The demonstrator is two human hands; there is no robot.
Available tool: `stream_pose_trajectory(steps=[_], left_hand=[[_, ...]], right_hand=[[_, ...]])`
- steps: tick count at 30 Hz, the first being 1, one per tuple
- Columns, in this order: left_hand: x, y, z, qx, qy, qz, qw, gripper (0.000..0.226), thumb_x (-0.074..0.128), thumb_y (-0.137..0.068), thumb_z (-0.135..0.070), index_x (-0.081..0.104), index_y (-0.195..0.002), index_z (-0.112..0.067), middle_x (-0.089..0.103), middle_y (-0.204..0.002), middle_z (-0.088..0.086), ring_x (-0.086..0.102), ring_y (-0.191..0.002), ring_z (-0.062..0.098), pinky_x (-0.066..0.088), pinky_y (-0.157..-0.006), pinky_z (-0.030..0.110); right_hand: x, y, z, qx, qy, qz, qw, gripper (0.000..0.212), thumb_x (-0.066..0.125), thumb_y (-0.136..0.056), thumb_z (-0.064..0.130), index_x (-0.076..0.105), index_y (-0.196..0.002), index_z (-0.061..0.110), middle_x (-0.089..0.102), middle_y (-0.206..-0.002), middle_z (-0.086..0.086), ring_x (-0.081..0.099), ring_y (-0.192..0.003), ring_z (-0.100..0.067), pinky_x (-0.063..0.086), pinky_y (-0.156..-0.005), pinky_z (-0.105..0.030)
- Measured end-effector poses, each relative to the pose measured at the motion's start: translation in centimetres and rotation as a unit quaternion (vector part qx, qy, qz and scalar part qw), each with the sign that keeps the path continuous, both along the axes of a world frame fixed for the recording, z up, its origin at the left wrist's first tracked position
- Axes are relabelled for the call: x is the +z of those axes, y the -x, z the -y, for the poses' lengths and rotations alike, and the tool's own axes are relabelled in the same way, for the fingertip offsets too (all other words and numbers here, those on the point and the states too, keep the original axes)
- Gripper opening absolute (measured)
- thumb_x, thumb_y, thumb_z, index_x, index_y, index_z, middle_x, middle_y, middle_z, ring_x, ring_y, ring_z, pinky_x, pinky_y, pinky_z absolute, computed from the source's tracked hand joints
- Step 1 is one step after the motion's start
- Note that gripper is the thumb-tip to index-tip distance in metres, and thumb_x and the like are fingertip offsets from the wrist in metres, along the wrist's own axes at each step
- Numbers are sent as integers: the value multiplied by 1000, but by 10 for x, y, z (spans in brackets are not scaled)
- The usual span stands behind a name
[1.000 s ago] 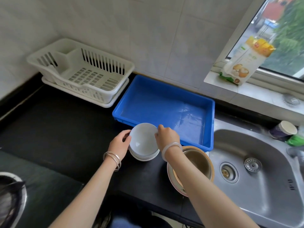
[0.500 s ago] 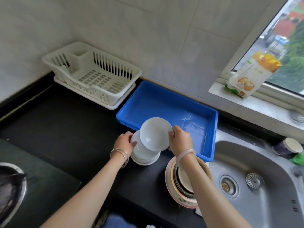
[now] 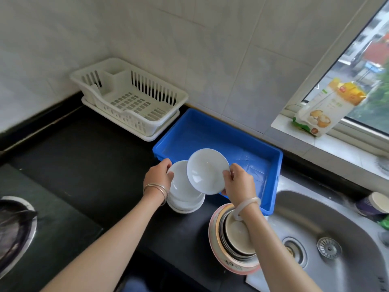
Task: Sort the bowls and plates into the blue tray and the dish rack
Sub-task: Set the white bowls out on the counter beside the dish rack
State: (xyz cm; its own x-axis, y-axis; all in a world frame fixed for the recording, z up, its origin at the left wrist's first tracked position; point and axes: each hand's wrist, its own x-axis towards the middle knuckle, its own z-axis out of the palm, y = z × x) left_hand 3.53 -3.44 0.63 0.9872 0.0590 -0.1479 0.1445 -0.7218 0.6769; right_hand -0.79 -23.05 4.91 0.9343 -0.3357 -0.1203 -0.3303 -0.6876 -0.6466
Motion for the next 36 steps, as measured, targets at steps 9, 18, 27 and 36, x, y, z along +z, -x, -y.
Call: stream_pose_trajectory(steps=[9, 18, 27, 36], left_hand=[[37, -41, -76, 93, 127, 5, 987, 6, 56, -82, -14, 57, -85, -18, 63, -81, 3, 63, -81, 27, 58, -73, 47], [7, -67, -193, 269, 228, -3, 936, 32, 57, -83, -7, 60, -114, -18, 59, -91, 0, 59, -80, 21, 53, -54, 26], [-42, -93, -297, 469, 305, -10, 829, 28, 57, -83, -2, 57, -106, -18, 55, -100, 4, 56, -94, 28, 54, -58, 31], [-70, -130, -356, 553, 371, 14, 746, 35, 54, -83, 3, 54, -114, -12, 57, -122, 19, 58, -109, 39, 56, -76, 45]], right_hand=[[34, -54, -51, 42, -62, 45, 996, 22, 48, -92, 16, 53, -75, 2, 63, -72, -4, 60, -36, -7, 49, -40, -18], [12, -130, -163, 131, -91, -40, 986, 14, 46, -93, 20, 59, -90, 17, 60, -79, 4, 64, -45, -10, 55, -51, -23], [-38, -221, -292, 160, -221, -168, 947, 25, 48, -95, 13, 48, -120, 13, 57, -99, -6, 64, -62, -14, 57, -48, -23], [-85, -289, -376, 88, -256, -210, 939, 32, 46, -93, 6, 46, -125, 9, 57, -88, -6, 63, -52, -17, 55, -42, -24]])
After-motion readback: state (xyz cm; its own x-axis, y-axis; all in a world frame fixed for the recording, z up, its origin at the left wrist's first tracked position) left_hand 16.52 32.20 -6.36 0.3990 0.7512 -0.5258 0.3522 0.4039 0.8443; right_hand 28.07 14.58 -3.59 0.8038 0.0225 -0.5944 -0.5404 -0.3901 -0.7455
